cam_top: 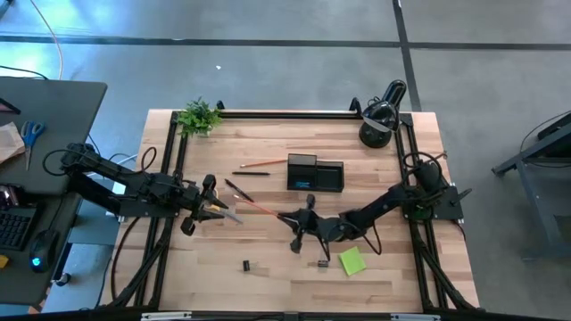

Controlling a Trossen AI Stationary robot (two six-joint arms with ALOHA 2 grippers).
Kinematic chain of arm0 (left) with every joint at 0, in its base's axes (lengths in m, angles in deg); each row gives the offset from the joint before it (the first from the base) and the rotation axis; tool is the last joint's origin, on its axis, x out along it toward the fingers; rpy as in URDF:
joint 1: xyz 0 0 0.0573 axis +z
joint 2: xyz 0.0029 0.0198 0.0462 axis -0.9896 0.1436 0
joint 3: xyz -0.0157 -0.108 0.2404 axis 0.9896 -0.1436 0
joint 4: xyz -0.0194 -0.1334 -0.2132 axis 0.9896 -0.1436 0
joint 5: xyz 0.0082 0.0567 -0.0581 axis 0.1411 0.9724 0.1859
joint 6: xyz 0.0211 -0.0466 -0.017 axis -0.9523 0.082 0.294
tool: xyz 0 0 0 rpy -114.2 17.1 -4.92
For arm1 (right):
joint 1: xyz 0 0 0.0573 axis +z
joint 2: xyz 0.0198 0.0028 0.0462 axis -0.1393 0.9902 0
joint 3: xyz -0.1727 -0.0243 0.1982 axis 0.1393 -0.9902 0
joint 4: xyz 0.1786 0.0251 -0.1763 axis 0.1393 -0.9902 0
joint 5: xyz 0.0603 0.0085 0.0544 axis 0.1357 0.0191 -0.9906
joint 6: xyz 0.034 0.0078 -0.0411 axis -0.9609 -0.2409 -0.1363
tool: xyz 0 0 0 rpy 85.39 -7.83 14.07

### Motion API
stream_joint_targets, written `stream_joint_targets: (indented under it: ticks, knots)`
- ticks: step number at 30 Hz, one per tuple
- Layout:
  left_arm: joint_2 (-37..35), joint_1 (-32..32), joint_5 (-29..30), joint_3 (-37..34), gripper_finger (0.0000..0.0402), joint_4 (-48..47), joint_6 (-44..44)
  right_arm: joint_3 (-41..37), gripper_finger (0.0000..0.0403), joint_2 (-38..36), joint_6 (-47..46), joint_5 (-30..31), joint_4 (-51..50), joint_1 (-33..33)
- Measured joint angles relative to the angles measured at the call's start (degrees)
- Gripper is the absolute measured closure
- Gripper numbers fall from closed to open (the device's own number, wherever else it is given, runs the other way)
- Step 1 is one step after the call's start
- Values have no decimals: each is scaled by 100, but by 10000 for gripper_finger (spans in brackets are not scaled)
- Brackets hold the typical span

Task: Pick and place office supplies into organizer
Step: Put the orange pencil into the desk organizer

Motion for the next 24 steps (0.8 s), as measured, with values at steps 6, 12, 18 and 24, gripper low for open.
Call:
stream_joint_targets:
  ticks: [6, 12, 18, 24]
  knots:
    - [1, 0, 3, 0, 273, 55, 14, 2, 391, 0, 273, 150, 332, 25]
    - [3, 1, 287, 0, 273, 311, 60, 2, 391, 0, 601, -258, 793, 23]
    - [158, -1, 763, 0, 273, 956, 170, 2, 391, 0, 940, -391, 1170, -2]
    - [544, 1, 1032, 2, 273, 1627, 216, 2, 391, 0, 1380, -773, 1624, -242]
